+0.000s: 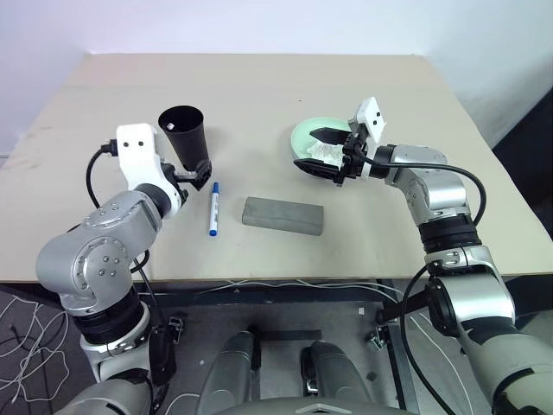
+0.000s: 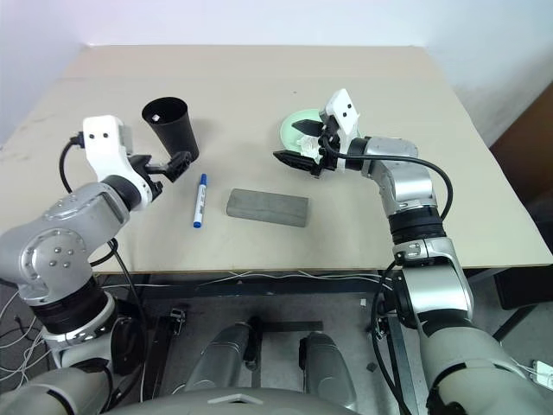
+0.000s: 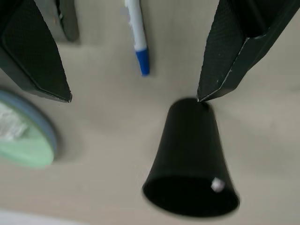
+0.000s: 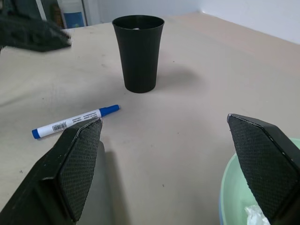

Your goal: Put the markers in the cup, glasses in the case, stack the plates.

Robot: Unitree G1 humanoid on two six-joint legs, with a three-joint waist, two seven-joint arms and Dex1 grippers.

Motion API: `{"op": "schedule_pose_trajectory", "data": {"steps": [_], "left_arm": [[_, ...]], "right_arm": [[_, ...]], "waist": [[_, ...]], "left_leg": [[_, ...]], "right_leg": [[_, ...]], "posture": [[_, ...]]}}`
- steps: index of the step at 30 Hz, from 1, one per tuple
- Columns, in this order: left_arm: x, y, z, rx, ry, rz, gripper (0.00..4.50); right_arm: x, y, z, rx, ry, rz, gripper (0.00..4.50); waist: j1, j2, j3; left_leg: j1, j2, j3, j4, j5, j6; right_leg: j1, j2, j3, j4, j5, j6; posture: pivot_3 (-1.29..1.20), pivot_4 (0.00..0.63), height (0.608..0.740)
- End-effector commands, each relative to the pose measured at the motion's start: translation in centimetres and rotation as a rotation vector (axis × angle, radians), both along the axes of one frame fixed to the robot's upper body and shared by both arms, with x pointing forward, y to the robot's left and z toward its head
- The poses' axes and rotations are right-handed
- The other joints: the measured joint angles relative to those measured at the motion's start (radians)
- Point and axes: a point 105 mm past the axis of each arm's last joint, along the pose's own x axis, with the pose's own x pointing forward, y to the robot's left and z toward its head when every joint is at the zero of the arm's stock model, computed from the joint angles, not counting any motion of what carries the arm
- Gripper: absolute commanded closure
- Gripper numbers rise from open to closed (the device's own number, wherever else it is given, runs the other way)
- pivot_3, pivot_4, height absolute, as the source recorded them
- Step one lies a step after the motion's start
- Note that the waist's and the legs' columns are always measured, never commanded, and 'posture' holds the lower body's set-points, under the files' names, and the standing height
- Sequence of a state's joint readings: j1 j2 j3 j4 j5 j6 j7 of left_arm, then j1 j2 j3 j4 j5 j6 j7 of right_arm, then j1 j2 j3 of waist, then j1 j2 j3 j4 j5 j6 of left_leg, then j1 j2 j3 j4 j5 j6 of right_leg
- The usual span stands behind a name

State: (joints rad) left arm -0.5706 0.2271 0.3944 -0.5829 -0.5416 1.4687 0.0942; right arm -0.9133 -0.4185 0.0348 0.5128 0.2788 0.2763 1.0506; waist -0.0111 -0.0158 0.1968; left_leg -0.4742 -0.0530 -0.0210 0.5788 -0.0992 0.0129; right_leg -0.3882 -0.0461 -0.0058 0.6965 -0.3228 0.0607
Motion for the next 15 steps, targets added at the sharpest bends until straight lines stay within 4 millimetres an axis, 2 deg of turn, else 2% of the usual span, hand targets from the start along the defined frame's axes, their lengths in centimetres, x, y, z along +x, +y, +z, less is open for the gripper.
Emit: {"op": "schedule_pose_trajectory", "data": {"steps": [1,9,15], "left_arm": [[-0.1,-0.8,-0.7,0.018,0.080,-0.012,0.03],[-0.1,-1.8,-4.5,0.083,0.250,-0.049,0.03],[-0.1,-0.7,-6.5,0.196,0.335,-0.003,0.03]], "right_arm": [[0.0,0.0,2.3,0.005,-0.084,0.007,0.00],[-0.1,-0.5,2.0,0.005,-0.083,-0.023,0.00],[-0.2,-0.8,1.8,0.013,-0.082,-0.041,0.00]], "waist": [[0.001,0.000,0.000],[0.001,0.000,0.000],[0.000,0.000,0.000]], "left_leg": [[0.000,0.000,0.000,0.000,0.000,0.000],[0.000,0.000,0.000,0.000,0.000,0.000],[0.000,0.000,0.000,-0.001,0.000,0.000]], "right_leg": [[0.000,0.000,0.000,0.000,0.000,0.000],[0.000,0.000,0.000,0.000,0.000,0.000],[-0.001,0.000,0.000,-0.001,0.000,0.000]], "posture": [[0.00,0.150,0.727],[0.00,0.150,0.727],[0.00,0.150,0.727]]}}
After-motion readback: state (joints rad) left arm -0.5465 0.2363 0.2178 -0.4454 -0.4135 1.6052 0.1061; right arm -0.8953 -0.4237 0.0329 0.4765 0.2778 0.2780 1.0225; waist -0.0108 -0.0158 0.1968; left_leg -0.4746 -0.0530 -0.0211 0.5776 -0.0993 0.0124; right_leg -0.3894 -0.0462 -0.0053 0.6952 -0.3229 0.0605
